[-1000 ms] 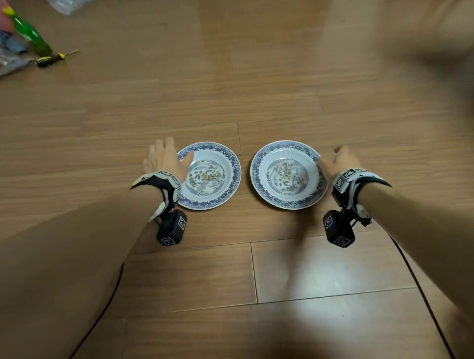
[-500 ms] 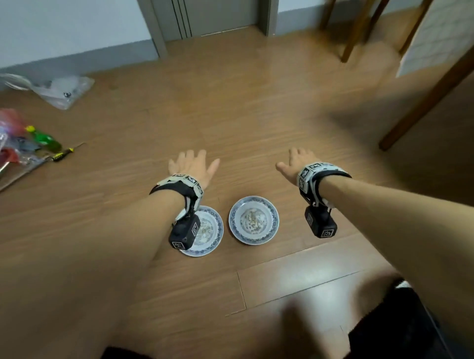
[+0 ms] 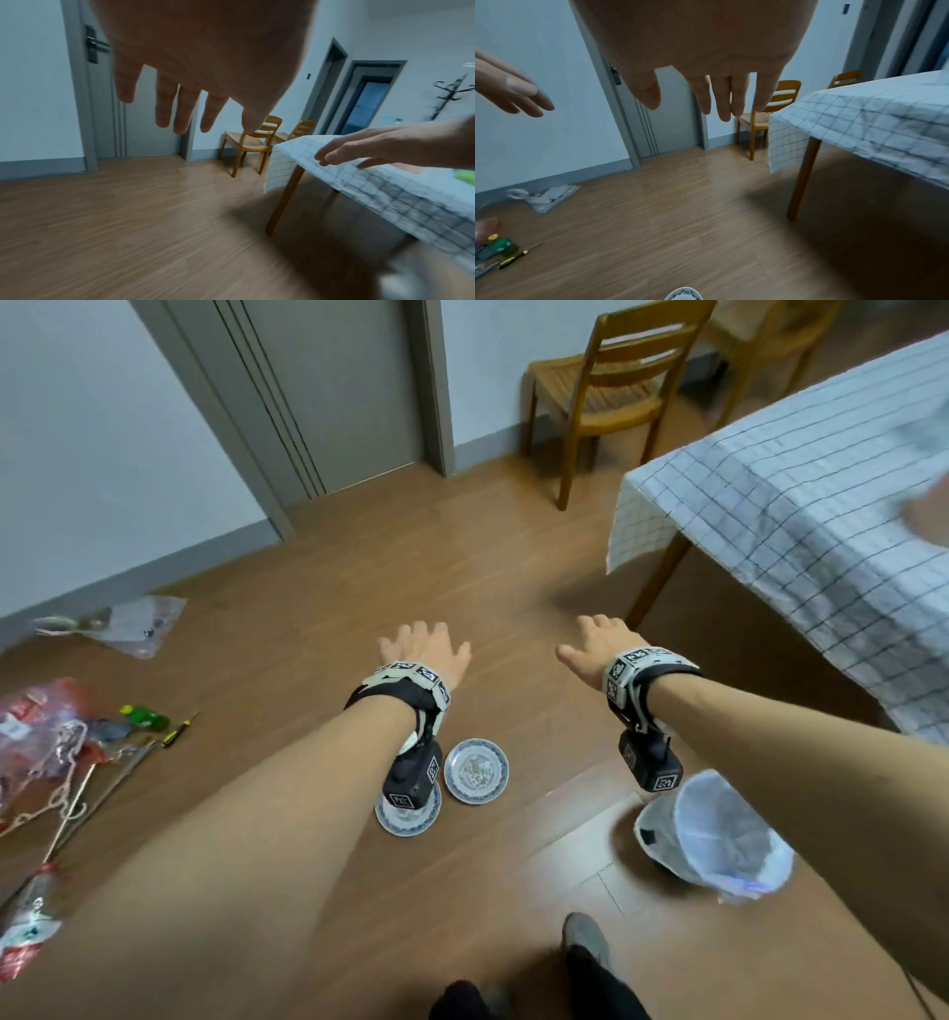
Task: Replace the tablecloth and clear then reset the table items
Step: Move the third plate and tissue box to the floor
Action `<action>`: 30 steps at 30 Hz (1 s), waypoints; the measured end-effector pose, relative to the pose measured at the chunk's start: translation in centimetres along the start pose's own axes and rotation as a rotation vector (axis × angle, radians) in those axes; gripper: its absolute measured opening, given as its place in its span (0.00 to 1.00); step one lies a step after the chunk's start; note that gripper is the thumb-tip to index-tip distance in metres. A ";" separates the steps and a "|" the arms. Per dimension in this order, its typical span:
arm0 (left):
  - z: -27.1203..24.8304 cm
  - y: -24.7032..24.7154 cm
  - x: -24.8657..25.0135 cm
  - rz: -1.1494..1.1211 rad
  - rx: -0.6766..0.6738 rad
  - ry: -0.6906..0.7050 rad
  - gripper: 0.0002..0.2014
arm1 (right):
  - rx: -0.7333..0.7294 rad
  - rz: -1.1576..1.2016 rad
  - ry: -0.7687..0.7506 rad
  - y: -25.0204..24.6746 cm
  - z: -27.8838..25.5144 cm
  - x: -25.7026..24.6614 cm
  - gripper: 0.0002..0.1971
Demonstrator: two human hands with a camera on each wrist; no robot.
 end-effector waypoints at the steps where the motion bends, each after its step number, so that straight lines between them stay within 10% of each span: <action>1: -1.1 -1.3 1.0 0.005 -0.016 0.025 0.27 | -0.007 0.008 0.019 -1.3 -1.7 0.8 0.30; 13: -7.6 -9.2 18.5 0.052 0.014 0.354 0.22 | 0.093 0.194 0.373 -7.8 -18.4 19.1 0.31; 30: -11.9 -8.5 64.5 0.123 -0.074 0.724 0.25 | 0.189 0.423 0.619 -9.8 -27.5 57.8 0.29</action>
Point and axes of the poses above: each hand's wrist, its own z-axis towards the middle knuckle, its own y-axis out of the palm, x = y × z, the point moved 3 cm from there along z, towards the middle knuckle, and after that the axes turned 2 degrees about y, right-handed, at the moved point
